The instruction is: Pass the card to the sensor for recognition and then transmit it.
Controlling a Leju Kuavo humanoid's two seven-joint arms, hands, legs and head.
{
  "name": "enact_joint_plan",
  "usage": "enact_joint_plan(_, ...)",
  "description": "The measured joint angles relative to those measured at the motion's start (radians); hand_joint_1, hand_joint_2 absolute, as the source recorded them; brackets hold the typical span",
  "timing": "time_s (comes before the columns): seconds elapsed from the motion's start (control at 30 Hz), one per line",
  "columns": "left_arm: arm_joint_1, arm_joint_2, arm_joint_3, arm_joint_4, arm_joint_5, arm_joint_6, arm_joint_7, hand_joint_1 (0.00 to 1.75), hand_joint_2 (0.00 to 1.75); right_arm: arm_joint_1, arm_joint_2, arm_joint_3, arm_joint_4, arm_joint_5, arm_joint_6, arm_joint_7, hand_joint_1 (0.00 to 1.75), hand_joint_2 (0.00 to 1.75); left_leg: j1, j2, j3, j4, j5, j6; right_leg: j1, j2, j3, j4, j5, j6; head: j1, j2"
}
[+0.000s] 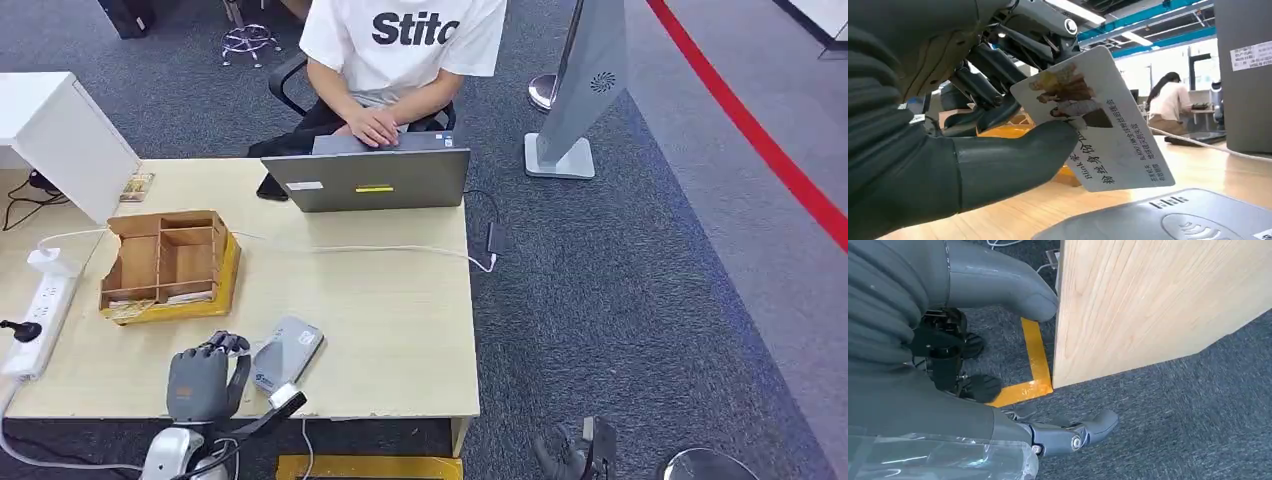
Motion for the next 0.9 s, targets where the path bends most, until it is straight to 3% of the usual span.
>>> enact_joint_plan(0.13,-0.001,0.012,-0.032,0.0,-0.01,0.0,0.025,1.75,1.75,-0.001,0.0,0.0,0.0,0.003,0.006,0.002,0.0,1.75,0.0,0.0,0.0,0.0,0.0,0.0,0.0,0.0,0.0,0.0,0.0,0.0,0.0,0.0)
enact_joint_plan(0.33,-0.039,0.058,-0.114,0.059,0.001,-0.01,0.113,1.75,1.75,-0.008,0.001,0.0,0.0,0.009,0.008,0.008,0.0,1.75,0.0,0.0,0.0,0.0,0.001,0.0,0.0,0.0,0.0,0.0,0.001,0.0,0.0,0.0)
enact_joint_plan(0.53,-0.056,0.084,-0.163,0.09,0.0,-0.002,0.122,1.75,1.75,-0.013,0.003,0.0,0.0,0.011,0.009,0.012,0.0,1.75,0.0,0.0,0.0,0.0,0.001,0.0,0.0,0.0,0.0,0.0,0.001,-0.001,0.0,0.0)
enact_joint_plan(0.7,-0.046,0.086,-0.163,0.037,-0.016,0.0,0.095,1.75,1.75,-0.013,0.003,0.0,0.0,0.011,0.01,0.013,0.0,1.75,0.0,0.0,0.0,0.0,0.001,0.0,0.0,0.0,0.0,0.0,0.001,-0.001,0.0,0.0)
enact_joint_plan(0.9,-0.067,0.093,-0.156,-0.166,-0.031,0.0,0.037,1.75,1.75,-0.016,0.004,0.0,0.0,0.021,0.01,0.023,0.0,1.75,0.0,-0.002,-0.001,0.0,0.002,0.0,0.0,-0.002,0.0,0.0,0.002,0.0,0.0,0.0)
